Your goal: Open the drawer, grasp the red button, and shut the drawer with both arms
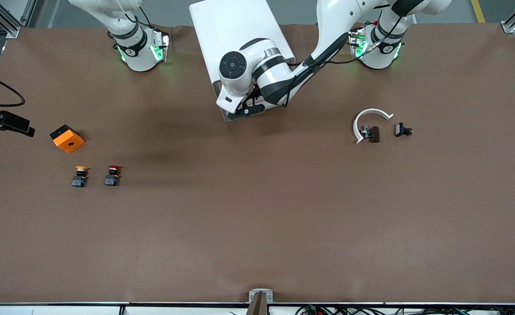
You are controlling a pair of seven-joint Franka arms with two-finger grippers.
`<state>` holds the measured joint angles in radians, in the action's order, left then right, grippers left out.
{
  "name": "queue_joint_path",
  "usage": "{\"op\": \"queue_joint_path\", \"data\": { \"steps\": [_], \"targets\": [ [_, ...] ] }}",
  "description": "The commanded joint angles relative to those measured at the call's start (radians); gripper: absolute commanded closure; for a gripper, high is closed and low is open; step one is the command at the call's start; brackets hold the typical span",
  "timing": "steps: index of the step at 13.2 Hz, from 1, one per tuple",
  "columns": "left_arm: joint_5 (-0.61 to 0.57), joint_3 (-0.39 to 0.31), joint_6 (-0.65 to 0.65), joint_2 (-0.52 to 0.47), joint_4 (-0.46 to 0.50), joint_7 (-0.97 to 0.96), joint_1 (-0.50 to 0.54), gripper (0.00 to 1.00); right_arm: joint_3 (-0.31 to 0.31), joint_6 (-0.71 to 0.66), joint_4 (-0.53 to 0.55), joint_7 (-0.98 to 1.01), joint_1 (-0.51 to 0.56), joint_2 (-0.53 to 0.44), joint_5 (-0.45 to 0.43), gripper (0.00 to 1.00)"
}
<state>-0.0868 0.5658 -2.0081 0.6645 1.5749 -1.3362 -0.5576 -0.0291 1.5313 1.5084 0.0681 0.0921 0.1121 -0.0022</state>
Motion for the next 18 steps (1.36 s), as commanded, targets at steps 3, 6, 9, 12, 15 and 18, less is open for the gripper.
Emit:
{"op": "queue_joint_path", "data": {
  "steps": [3, 6, 9, 12, 15, 18],
  "targets": [
    [0.035, -0.001, -0.001, -0.003, -0.016, 0.015, 0.005, 0.00, 0.014, 0.013, 0.035, -0.001, 0.014, -0.029, 0.014, 0.00],
    [0.019, -0.004, -0.001, -0.005, -0.042, 0.020, 0.054, 0.00, 0.017, 0.012, 0.023, -0.055, -0.015, -0.026, 0.014, 0.00],
    [0.015, -0.006, -0.003, -0.011, -0.046, 0.055, 0.102, 0.00, 0.017, -0.017, -0.005, -0.197, -0.055, -0.025, 0.001, 0.00],
    [-0.053, -0.006, -0.011, -0.014, -0.046, 0.094, 0.168, 0.00, 0.012, -0.089, -0.071, -0.195, -0.051, -0.023, 0.002, 0.00],
    [-0.054, -0.006, -0.012, -0.022, -0.042, 0.175, 0.261, 0.00, 0.008, -0.183, -0.146, -0.195, -0.046, -0.023, 0.004, 0.00],
    [-0.054, -0.006, 0.000, -0.046, -0.027, 0.305, 0.370, 0.00, 0.011, -0.139, -0.139, -0.197, -0.041, -0.025, 0.033, 0.00]
  ]
}}
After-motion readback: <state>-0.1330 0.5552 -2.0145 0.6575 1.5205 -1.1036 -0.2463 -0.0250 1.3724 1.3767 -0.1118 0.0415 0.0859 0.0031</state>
